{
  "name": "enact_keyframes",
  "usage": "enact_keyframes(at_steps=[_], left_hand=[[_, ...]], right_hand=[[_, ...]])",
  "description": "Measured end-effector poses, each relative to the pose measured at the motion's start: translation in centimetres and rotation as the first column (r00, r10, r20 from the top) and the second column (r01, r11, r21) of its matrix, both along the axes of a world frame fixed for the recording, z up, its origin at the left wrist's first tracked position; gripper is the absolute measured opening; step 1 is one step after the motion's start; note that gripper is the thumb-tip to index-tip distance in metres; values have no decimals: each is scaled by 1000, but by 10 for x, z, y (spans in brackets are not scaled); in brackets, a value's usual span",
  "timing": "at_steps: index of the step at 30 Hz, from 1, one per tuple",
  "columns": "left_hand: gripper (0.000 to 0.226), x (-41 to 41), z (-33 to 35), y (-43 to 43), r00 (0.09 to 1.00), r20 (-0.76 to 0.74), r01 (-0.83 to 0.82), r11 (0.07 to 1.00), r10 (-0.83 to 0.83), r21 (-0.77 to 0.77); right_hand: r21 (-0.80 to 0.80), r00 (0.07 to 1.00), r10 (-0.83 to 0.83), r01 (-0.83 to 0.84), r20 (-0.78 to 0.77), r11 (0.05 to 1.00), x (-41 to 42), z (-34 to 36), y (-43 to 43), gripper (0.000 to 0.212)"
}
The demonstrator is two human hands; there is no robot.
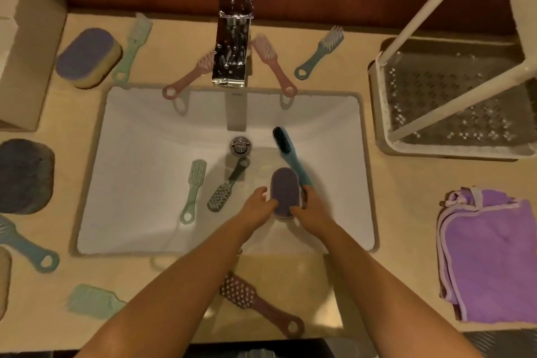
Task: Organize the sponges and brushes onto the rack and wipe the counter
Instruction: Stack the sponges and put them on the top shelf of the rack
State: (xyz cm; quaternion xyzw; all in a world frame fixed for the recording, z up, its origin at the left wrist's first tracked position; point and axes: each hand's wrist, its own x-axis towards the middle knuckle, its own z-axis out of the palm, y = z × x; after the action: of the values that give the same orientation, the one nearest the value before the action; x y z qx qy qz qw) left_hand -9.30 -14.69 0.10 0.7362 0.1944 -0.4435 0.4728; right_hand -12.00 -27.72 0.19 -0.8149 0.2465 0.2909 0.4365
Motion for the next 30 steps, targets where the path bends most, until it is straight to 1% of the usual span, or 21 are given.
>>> enact_keyframes(at_steps=[2, 3, 6, 7, 9, 11, 14, 18, 20, 22, 23, 24, 27, 29, 30], left_hand=[[57, -1, -4, -4, 1000, -16, -25, 1000, 25, -13], [54, -2, -6, -7, 999, -23, -41, 999, 40, -29], [41, -4, -6, -12, 990, -53, -133, 987, 129, -88], [39, -4, -5, -12, 984, -64, -171, 982, 166, -86], [35, -5, -5, -10, 965, -103, -250, 965, 241, -79], [33, -7, -1, -8, 937, -163, -328, 940, 310, -93], [35, -9, 9, -1, 898, -193, -421, 899, 395, -117], [34, -14, 29, 12, 877, -199, -473, 859, 437, -197], [32, -17, 41, 18, 893, -175, -448, 862, 415, -238], [31, -22, 55, 21, 915, -107, -403, 872, 388, -278], [30, -23, 60, 22, 923, -68, -380, 874, 378, -302], [29, -26, 65, 22, 926, -32, -364, 871, 375, -329], [30, -33, 85, 21, 909, 54, -367, 853, 414, -370], [34, -36, 93, 24, 890, 134, -363, 854, 437, -372], [33, -38, 98, 28, 878, 174, -360, 855, 446, -372]], right_hand=[[56, 998, -57, 57, -7, 997, -2, -3, 2, 55], [80, 996, -86, 87, -18, 993, -2, -4, 3, 55], [178, 965, -236, 253, -113, 951, 0, -7, 8, 61], [199, 950, -282, 305, -136, 931, 1, -9, 10, 60], [201, 927, -341, 368, -155, 908, 3, -8, 13, 49], [188, 926, -348, 371, -147, 909, 3, -7, 13, 43], [153, 951, -300, 309, -79, 939, -2, 1, 17, 44], [278, 918, -396, 381, -3, 882, -6, 26, 26, 50], [361, 903, -429, 393, 20, 845, -7, 39, 31, 56], [439, 895, -441, 374, 58, 817, -10, 54, 36, 52], [459, 894, -441, 360, 80, 812, -11, 62, 39, 52], [469, 892, -440, 348, 100, 812, -12, 67, 42, 57], [514, 871, -478, 358, 118, 779, -15, 83, 49, 77], [555, 864, -485, 339, 137, 760, -17, 94, 51, 83], [558, 868, -469, 311, 162, 769, -19, 101, 51, 81]])
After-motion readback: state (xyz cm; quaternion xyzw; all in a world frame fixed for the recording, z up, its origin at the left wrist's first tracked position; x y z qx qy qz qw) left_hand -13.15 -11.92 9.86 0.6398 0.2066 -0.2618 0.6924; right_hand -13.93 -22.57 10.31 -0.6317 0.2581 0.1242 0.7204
